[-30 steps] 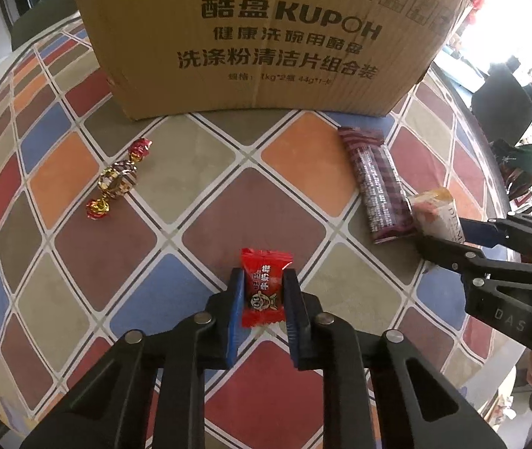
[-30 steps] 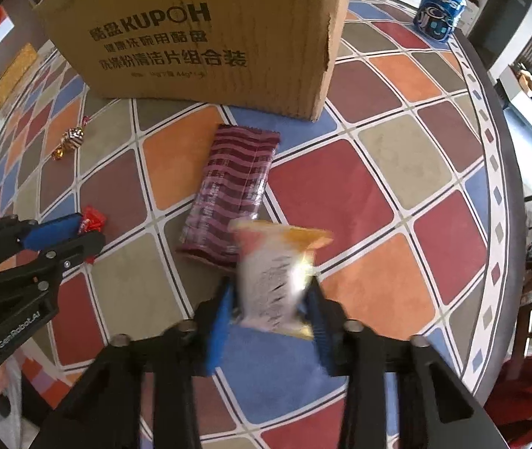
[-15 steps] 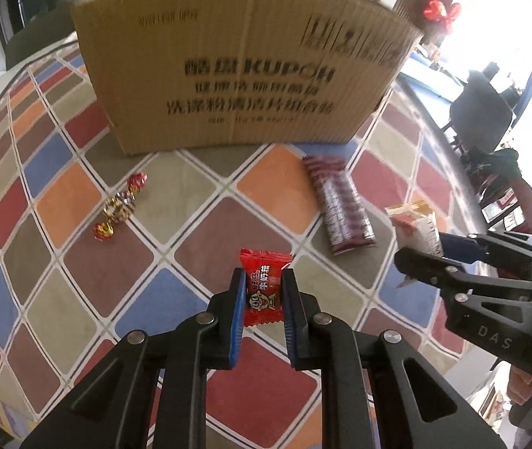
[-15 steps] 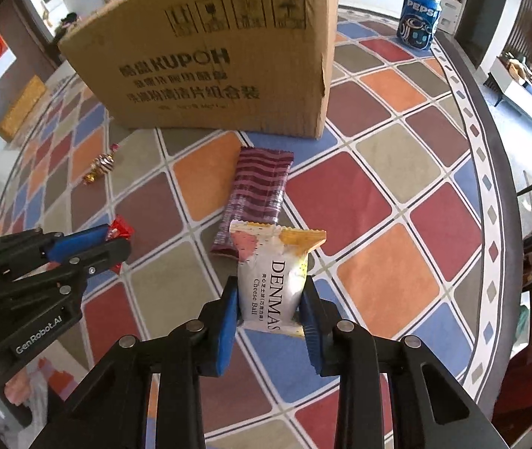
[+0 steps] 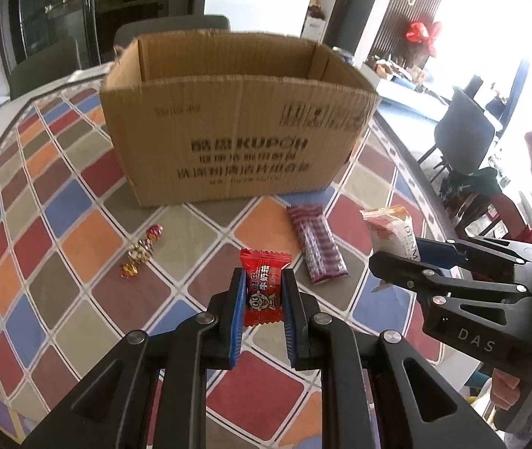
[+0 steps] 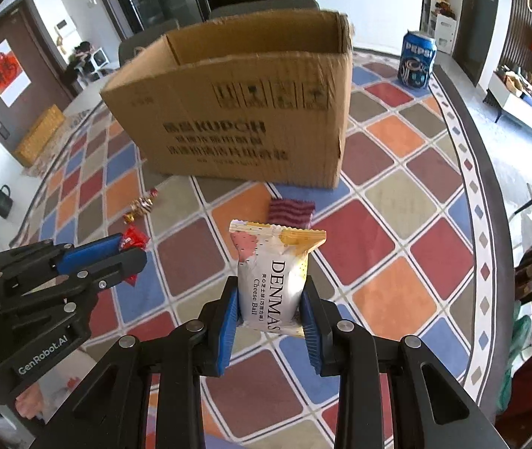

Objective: Organize snacks
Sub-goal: 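Carry the red candy and DENMA pack over the box and open both grippers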

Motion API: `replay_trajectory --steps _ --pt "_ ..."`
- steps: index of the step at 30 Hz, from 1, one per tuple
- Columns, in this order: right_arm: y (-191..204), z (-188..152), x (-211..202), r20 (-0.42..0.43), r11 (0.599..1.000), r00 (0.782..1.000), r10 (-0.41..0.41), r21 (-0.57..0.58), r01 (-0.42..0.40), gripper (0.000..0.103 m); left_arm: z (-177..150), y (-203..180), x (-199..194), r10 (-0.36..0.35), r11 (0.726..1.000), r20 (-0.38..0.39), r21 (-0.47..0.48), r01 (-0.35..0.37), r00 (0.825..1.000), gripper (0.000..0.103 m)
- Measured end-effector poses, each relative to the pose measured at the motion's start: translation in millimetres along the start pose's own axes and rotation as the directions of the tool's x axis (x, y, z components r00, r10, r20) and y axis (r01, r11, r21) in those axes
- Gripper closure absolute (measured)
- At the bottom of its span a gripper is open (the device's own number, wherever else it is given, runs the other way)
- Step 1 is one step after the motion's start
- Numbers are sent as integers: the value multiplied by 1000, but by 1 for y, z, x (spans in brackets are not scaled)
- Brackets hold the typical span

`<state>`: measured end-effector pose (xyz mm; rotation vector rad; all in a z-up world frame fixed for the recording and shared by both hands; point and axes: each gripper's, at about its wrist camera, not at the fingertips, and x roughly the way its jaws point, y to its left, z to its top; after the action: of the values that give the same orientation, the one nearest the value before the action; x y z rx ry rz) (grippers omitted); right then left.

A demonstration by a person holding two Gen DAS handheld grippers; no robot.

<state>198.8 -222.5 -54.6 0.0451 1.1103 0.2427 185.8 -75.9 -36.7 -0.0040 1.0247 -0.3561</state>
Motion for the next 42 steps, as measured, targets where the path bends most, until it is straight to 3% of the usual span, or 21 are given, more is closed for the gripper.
replay_trajectory --steps 11,23,34,42 --pt "11 20 -31 118 1000 993 9 11 -11 71 22 4 -31 2 1000 102 10 -3 995 84" --pt "25 50 -57 232 1000 973 17 6 -19 71 54 17 -64 24 1000 212 11 -27 977 84" --pt "36 85 -64 294 1000 956 18 4 -20 71 90 33 -75 52 998 256 15 -58 965 84" --pt "38 111 -55 296 1000 955 8 1 -8 71 112 42 -63 48 999 241 14 -53 969 84"
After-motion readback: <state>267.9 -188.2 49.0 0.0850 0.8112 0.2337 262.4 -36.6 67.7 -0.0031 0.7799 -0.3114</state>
